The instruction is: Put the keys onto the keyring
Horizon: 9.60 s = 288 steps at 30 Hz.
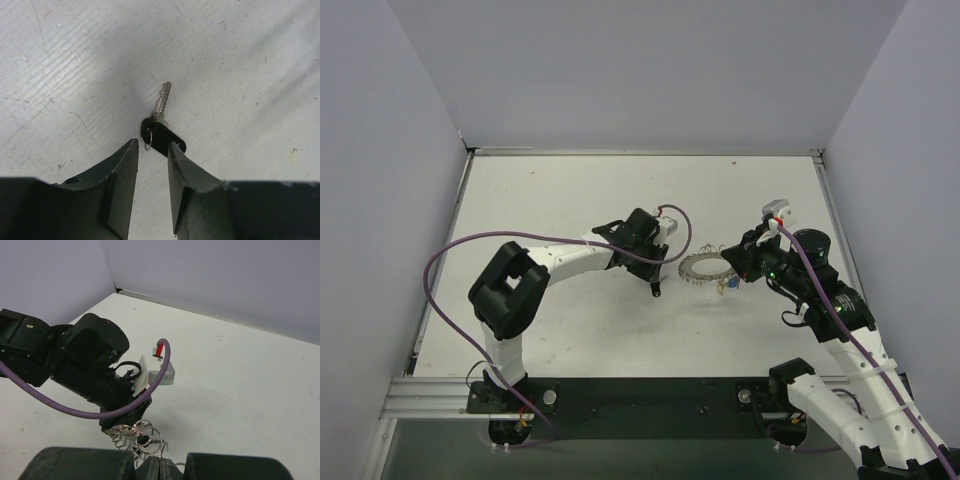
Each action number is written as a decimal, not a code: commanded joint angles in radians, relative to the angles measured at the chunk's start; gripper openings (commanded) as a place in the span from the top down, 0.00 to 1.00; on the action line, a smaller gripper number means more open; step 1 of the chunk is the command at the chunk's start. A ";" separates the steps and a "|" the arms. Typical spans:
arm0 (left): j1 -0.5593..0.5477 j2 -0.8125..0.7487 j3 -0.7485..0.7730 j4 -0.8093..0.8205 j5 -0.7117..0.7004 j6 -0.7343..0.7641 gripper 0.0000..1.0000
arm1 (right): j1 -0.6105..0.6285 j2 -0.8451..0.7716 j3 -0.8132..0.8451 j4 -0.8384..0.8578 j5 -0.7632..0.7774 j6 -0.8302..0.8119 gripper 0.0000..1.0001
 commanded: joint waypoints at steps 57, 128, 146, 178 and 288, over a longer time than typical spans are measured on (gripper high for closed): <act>0.116 -0.746 -0.324 0.207 -0.022 0.278 1.00 | 0.166 0.327 0.180 0.013 -0.521 -0.110 1.00; -0.094 -1.113 -0.462 0.077 0.241 0.822 1.00 | 0.377 0.675 0.505 -0.274 -0.840 -0.428 1.00; -0.094 -1.099 -0.459 0.120 0.349 0.799 1.00 | 0.395 0.733 0.548 -0.327 -0.823 -0.472 1.00; -0.096 -1.123 -0.466 0.104 0.378 0.767 1.00 | 0.381 0.715 0.550 -0.323 -0.777 -0.474 1.00; -0.117 -1.113 -0.432 0.038 0.276 0.871 1.00 | 0.495 0.752 0.691 -0.778 -0.706 -0.729 1.00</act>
